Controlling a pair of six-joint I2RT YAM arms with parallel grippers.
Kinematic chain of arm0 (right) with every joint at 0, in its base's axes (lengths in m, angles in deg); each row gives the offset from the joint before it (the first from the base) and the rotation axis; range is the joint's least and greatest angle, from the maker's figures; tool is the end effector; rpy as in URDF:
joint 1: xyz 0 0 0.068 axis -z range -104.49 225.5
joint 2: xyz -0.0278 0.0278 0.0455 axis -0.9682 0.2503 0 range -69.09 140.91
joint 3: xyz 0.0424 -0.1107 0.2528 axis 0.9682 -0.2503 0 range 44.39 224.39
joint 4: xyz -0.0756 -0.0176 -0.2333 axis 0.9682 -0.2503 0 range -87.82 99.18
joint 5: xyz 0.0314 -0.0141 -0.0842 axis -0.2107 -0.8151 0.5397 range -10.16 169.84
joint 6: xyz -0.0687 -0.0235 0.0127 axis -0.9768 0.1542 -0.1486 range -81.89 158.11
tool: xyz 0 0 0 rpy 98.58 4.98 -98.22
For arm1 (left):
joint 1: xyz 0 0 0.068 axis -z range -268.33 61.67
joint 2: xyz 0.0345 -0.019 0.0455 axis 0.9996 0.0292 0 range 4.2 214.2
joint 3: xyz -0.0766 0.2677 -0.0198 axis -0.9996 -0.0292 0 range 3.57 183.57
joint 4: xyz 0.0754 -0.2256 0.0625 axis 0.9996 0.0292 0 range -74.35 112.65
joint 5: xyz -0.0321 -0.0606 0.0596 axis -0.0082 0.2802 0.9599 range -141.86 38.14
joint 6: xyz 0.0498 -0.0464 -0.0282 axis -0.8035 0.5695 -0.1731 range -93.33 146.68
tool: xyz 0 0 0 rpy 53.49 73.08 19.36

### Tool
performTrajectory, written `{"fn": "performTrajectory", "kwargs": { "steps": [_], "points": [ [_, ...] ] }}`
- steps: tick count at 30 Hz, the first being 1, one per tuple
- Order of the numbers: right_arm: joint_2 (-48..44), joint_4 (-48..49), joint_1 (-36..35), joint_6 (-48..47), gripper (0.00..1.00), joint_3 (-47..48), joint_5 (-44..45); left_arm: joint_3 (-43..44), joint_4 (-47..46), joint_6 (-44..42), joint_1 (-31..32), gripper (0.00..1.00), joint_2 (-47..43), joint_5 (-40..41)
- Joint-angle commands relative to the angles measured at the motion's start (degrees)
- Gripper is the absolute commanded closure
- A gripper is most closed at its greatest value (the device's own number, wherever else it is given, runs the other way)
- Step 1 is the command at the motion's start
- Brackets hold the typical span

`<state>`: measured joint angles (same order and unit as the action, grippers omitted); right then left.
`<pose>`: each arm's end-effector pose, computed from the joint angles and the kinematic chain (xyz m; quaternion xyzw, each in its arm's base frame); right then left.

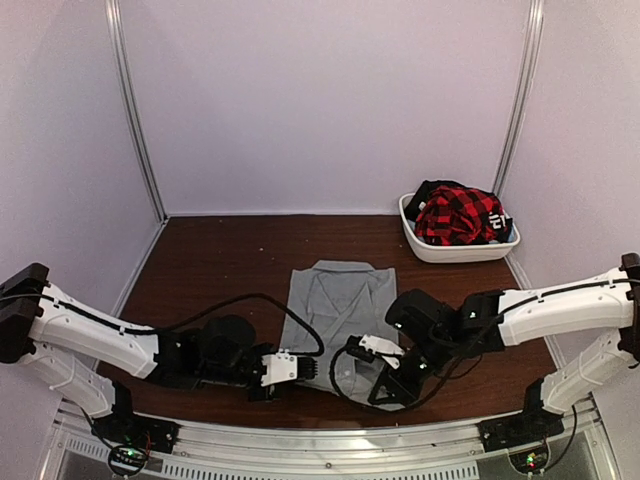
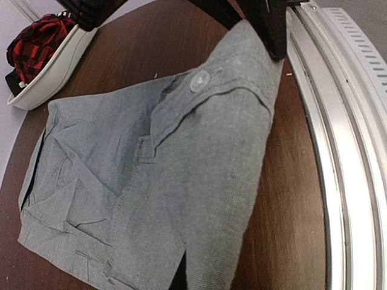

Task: Fold and stack the long sleeve shirts
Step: Fold the 2/3-rectangle-folded shirt at the center of the board.

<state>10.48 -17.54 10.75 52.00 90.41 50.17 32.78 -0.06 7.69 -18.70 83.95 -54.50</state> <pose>0.0824 0.2461 0.1927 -0.4606 0.8156 0.3486 0.0351 0.0930 -0.2583 0.1642 0.6266 0.6266 -0.2165 0.4097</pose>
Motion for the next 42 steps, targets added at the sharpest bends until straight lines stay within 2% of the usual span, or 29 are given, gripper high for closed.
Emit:
{"fn": "performTrajectory", "kwargs": {
  "steps": [1,4,7,8,12,18,22,27,30,35,40,41,42],
  "points": [
    [-4.2,-1.7,0.4,0.3,0.78,0.6,2.9,3.4,4.5,5.9,0.0,1.00,-3.8,-3.8],
    [-7.5,-2.1,0.3,1.0,0.55,0.9,6.5,4.8,7.1,11.7,-0.1,1.00,-5.9,-7.3],
    [-10.9,-2.3,0.1,1.9,0.24,1.3,8.6,8.7,12.4,20.6,-1.7,1.00,-6.5,-10.4],
    [-11.8,-2.3,-0.1,2.2,0.19,1.5,9.3,10.7,14.7,24.0,-2.8,1.00,-6.1,-11.6],
    [-13.2,-3.2,-1.9,3.0,0.11,2.2,12.8,19.3,24.3,31.7,-7.5,1.00,-1.5,-19.7],
    [-14.7,-3.8,-5.6,5.5,0.05,2.2,18.1,23.3,26.9,35.6,-9.1,1.00,2.6,-23.8],
    [-14.1,-5.4,-7.1,6.4,0.05,1.8,23.7,22.8,24.6,37.4,-10.4,1.00,2.2,-29.0],
    [-13.1,-5.1,-7.3,6.4,0.14,0.6,26.1,21.3,23.5,38.5,-12.5,1.00,0.3,-32.9],
    [-12.4,-4.3,-7.4,5.9,0.24,0.8,26.1,21.1,23.3,38.9,-12.8,1.00,0.0,-33.6],
    [-11.0,-3.7,-7.4,5.1,0.56,1.5,24.4,20.4,22.8,39.2,-13.1,1.00,-0.1,-35.1],
    [-11.8,-3.7,-8.1,6.2,0.95,1.1,20.9,18.0,24.8,38.8,-13.0,1.00,-2.6,-35.2],
    [-12.2,-3.4,-8.4,6.7,1.00,0.9,19.9,17.3,25.4,39.1,-12.8,1.00,-3.3,-34.9],
    [-12.6,-3.0,-9.0,7.5,1.00,0.6,18.7,16.6,26.2,39.5,-12.6,1.00,-4.0,-34.8]
  ]
}}
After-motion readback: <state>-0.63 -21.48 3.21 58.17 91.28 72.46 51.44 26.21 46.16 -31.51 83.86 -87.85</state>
